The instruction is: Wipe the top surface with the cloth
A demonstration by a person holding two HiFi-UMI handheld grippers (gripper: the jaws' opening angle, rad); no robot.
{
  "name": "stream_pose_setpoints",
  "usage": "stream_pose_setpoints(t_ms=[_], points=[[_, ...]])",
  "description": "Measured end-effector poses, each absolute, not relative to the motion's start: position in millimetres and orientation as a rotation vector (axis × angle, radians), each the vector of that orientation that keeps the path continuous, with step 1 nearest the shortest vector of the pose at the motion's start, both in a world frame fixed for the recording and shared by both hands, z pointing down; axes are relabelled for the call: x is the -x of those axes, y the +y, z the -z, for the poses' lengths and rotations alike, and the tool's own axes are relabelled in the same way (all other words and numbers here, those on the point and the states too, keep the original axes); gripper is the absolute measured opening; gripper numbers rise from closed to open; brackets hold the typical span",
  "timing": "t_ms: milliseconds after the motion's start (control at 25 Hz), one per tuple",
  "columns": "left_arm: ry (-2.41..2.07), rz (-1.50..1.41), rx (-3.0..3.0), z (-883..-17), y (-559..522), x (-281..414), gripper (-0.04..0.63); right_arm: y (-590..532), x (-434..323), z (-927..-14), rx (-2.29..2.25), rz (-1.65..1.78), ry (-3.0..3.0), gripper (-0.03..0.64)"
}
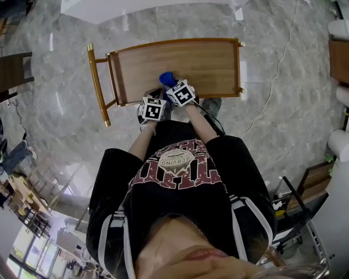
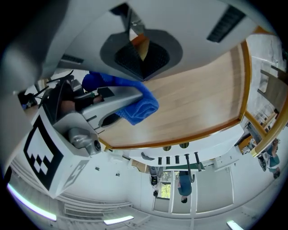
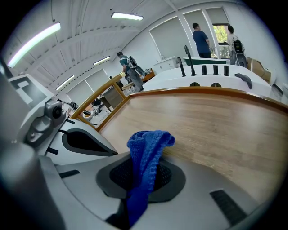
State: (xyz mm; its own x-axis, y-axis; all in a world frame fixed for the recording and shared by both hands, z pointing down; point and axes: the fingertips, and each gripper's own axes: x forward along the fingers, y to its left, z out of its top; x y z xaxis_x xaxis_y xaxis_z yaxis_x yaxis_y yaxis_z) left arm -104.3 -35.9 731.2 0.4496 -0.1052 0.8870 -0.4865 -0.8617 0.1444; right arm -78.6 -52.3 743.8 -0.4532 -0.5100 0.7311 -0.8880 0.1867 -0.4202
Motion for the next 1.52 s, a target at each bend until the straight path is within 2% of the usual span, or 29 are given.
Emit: stream_pose_setpoints(t_ms=[1520], points=[[-0.080, -1.525, -2.431, -744, 31, 2, 0.048, 17, -36, -748, -1.588, -1.265, -1.858, 0.055]])
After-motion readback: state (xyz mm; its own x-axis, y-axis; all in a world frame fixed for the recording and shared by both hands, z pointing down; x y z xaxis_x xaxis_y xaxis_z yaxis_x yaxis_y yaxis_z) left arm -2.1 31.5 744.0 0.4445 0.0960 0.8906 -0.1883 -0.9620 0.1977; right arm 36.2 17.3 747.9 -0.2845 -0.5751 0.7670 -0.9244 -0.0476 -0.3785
